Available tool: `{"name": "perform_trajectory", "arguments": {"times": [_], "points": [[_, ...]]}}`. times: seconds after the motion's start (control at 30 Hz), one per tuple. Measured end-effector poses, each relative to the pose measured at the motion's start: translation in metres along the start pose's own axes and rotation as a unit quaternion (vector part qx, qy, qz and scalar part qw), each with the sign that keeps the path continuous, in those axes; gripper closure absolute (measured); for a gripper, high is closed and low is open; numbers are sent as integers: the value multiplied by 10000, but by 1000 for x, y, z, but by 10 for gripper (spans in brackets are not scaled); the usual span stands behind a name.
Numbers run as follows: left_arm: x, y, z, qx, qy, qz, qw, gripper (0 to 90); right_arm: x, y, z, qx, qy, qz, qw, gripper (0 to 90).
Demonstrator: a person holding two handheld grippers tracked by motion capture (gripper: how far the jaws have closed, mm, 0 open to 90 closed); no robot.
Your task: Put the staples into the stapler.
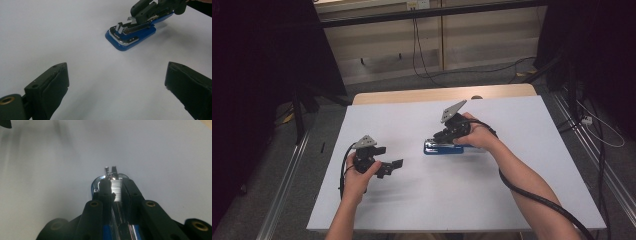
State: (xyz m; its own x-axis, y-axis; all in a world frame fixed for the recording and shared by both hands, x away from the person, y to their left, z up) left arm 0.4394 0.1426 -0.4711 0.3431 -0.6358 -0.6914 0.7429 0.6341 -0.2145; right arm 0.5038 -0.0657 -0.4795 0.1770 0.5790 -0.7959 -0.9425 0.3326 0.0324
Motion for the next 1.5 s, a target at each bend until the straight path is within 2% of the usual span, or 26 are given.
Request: {"name": "perform_trajectory", "arguments": {"times": [0.5,1.5], "points": [[-2,2,0,-12,-22,37,10000,55,6,-1,9,-138,57,45,9999,794],[-1,2,0,-6,-28,23,10000,55,11,-1,7,-267,26,109,9996,793]]}}
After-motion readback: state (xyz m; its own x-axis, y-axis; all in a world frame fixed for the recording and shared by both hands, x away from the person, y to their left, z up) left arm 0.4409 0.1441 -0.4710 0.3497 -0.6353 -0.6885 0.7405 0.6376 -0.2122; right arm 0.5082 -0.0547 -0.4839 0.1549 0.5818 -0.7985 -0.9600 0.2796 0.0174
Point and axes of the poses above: each handheld gripper's, and its own axes: x roughly forward along the jaws, z roughly out of its top, y roughly to its left, the point moved 8 cm from there along x, roughly forward along the jaws, and after that the axes turned 11 degrees about y, right-handed, at the moved point
